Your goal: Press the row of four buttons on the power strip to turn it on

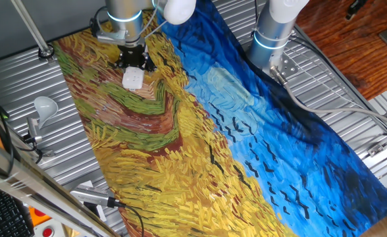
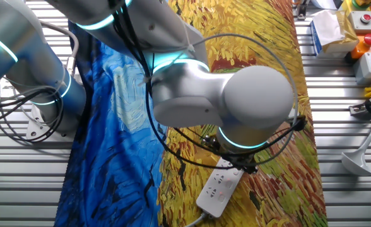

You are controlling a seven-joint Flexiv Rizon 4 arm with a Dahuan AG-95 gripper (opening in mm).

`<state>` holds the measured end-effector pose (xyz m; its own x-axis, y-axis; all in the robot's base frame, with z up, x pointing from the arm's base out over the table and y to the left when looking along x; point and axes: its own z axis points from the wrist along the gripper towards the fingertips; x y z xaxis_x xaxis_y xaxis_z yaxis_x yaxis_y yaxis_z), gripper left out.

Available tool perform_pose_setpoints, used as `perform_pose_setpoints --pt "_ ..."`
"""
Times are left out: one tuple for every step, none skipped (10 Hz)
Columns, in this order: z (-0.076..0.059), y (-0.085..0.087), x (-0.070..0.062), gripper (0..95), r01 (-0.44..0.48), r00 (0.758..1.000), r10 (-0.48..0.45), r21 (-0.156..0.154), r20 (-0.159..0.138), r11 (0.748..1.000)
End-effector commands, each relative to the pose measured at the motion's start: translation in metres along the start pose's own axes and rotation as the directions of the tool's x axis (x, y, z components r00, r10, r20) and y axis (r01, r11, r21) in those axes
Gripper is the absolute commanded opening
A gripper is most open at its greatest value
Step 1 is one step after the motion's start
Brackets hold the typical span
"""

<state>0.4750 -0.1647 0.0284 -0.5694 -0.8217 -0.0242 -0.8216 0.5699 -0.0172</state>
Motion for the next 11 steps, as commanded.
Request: perform_pose_setpoints --pt "-0.004 0.002 0.003 95.0 -0.002 1.000 0.002 0.005 -0.006 1.000" --pt "-0.005 0.003 0.006 95.0 0.000 1.000 0.000 0.006 -0.008 1.000" --pt "-0.007 0.003 0.010 95.0 0.002 1.000 -0.001 0.005 -0.009 1.000" --pt "-0.007 0.005 0.012 95.0 0.000 1.000 0.000 0.002 -0.008 1.000" --pt "-0.005 0.010 0.015 95.0 -0.009 1.000 0.009 0.001 -0.007 1.000" --pt "-0.004 0.013 0.016 95.0 -0.016 1.000 0.016 0.002 -0.006 1.000" --pt "-0.003 0.013 0.016 95.0 -0.015 1.000 0.015 0.003 -0.008 1.000" --pt "-0.002 0.013 0.017 95.0 -0.013 1.000 0.013 0.004 -0.008 1.000" --pt "0.001 0.012 0.017 95.0 -0.011 1.000 0.011 0.004 -0.007 1.000" --pt "0.003 0.010 0.018 95.0 -0.008 1.000 0.008 0.003 -0.004 1.000" --pt "0.005 0.010 0.019 95.0 -0.005 1.000 0.005 0.003 -0.002 1.000"
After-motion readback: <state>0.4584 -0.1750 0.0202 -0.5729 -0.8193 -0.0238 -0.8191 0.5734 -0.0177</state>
